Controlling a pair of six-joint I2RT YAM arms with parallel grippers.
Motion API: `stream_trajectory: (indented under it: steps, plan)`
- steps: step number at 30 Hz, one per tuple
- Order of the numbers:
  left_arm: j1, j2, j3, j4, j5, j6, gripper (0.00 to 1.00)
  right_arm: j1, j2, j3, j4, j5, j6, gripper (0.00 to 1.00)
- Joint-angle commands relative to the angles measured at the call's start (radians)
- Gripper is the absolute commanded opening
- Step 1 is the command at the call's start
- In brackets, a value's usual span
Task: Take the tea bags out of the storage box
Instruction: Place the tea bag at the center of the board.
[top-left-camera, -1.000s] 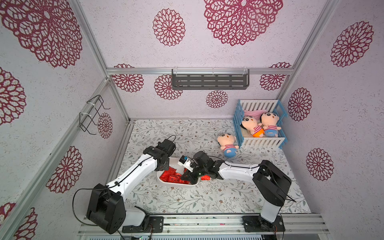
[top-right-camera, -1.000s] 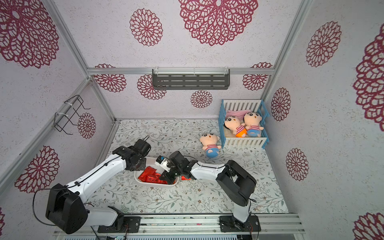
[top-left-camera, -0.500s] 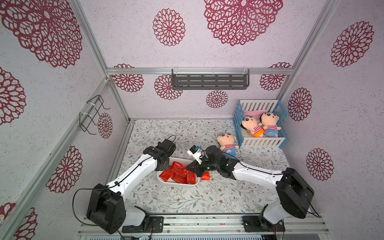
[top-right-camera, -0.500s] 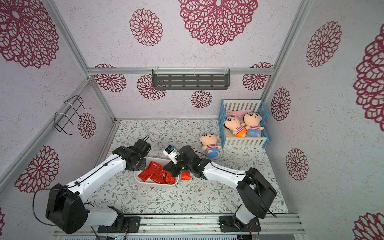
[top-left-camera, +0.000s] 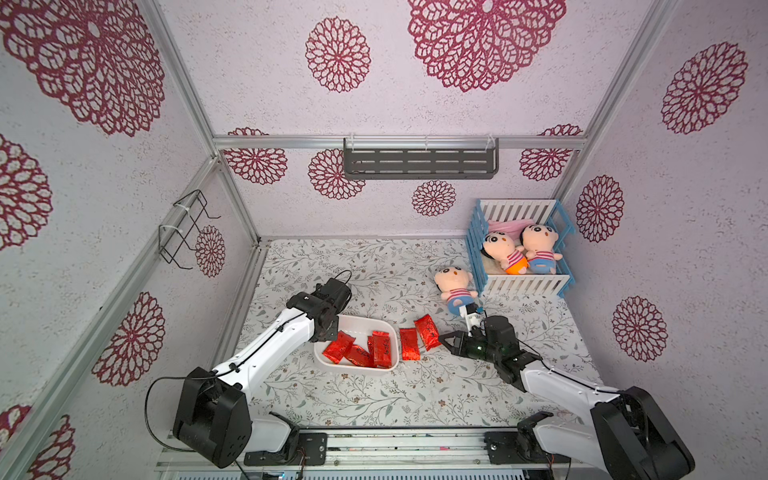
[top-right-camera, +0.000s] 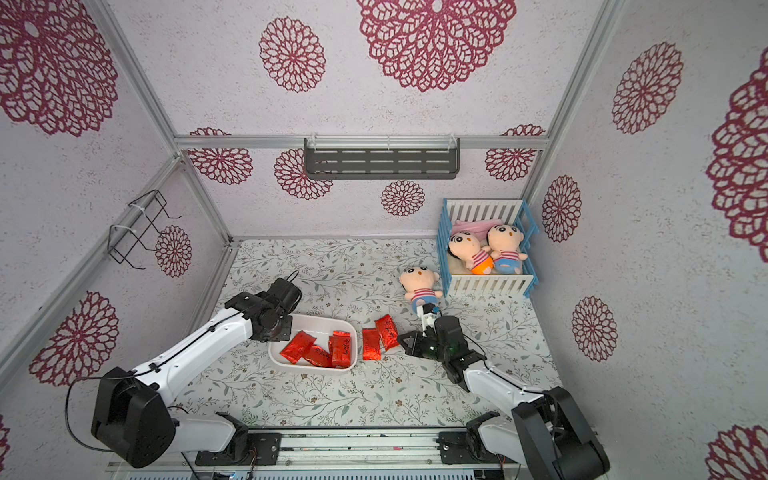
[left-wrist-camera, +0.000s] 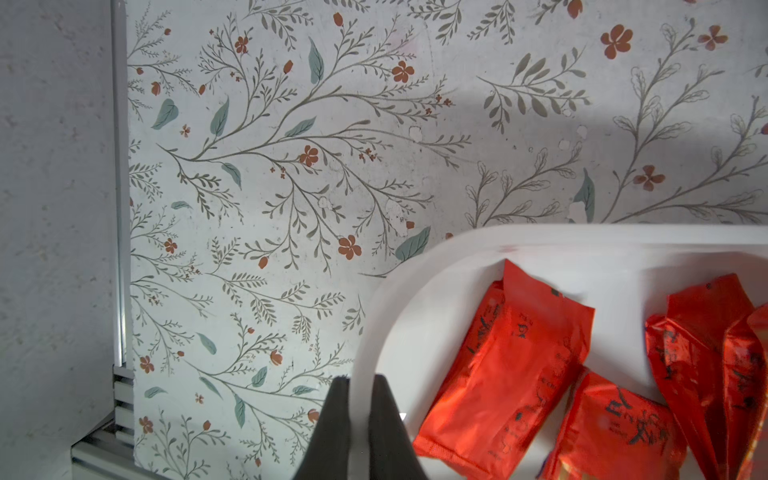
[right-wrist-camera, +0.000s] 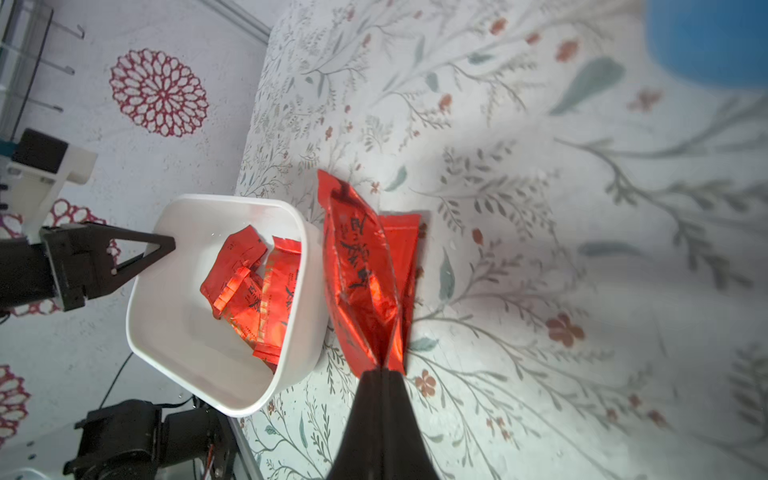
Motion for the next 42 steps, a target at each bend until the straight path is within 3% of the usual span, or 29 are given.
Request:
stream_trajectory:
  steps: [1, 7, 14, 30, 36, 42]
  plan:
    - [0.005, -0.01, 0.004, -0.016, -0.022, 0.006, 0.0, -0.002, -0.015, -0.035, 0.127, 0.043, 0.138, 0.0]
    - [0.004, -0.01, 0.003, -0.015, -0.019, 0.006, 0.0, -0.003, 0.012, -0.098, 0.222, 0.108, 0.245, 0.0]
    - [0.005, -0.008, 0.002, -0.013, -0.017, 0.006, 0.0, -0.001, 0.108, -0.158, 0.4, 0.086, 0.361, 0.0]
    - [0.005, 0.0, 0.004, -0.017, -0.016, 0.006, 0.0, -0.001, 0.232, -0.195, 0.52, 0.085, 0.394, 0.0]
    - [0.005, 0.001, 0.004, -0.015, -0.016, 0.009, 0.0, -0.001, 0.2, -0.198, 0.483, 0.092, 0.39, 0.16]
    - [0.004, 0.001, 0.004, -0.015, -0.017, 0.008, 0.0, -0.001, 0.16, -0.19, 0.435, 0.087, 0.38, 0.25]
